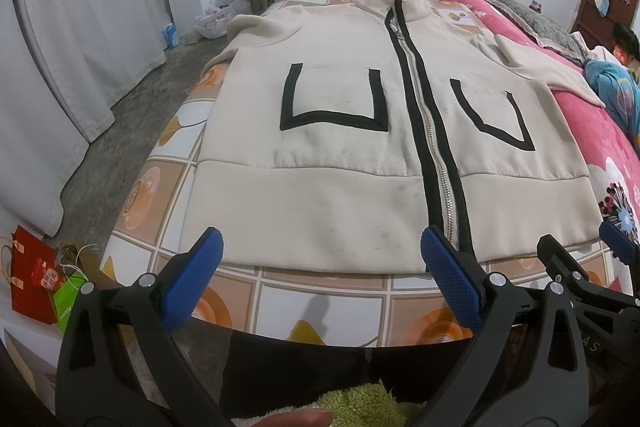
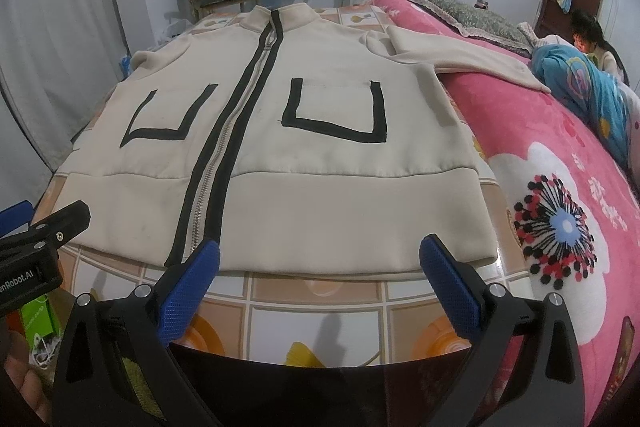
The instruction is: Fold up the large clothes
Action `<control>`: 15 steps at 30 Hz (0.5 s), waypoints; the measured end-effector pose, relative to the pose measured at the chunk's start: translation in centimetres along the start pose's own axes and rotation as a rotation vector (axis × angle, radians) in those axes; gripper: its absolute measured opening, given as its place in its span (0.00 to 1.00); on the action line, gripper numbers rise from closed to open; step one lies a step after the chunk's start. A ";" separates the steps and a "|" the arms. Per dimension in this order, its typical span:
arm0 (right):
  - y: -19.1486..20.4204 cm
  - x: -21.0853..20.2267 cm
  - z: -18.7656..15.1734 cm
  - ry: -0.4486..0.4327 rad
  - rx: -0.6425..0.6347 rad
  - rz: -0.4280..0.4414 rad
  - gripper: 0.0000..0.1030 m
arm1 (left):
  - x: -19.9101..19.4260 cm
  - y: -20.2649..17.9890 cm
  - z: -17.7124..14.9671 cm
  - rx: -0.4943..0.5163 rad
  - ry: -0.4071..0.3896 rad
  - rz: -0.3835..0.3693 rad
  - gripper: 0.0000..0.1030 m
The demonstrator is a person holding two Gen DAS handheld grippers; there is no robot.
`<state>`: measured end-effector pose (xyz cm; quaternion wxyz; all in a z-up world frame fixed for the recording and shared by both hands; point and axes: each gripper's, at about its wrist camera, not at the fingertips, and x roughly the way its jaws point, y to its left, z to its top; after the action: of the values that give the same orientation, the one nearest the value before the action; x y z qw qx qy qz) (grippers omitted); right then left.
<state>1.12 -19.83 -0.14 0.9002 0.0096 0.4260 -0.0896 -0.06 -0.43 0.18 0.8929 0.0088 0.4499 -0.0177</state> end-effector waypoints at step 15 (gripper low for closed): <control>-0.2 -0.1 0.1 -0.004 -0.003 -0.003 0.95 | 0.0 0.1 0.0 -0.001 0.000 -0.002 0.93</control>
<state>1.09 -19.98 0.01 0.9009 0.0075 0.4245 -0.0901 -0.04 -0.37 0.21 0.8929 0.0080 0.4497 -0.0183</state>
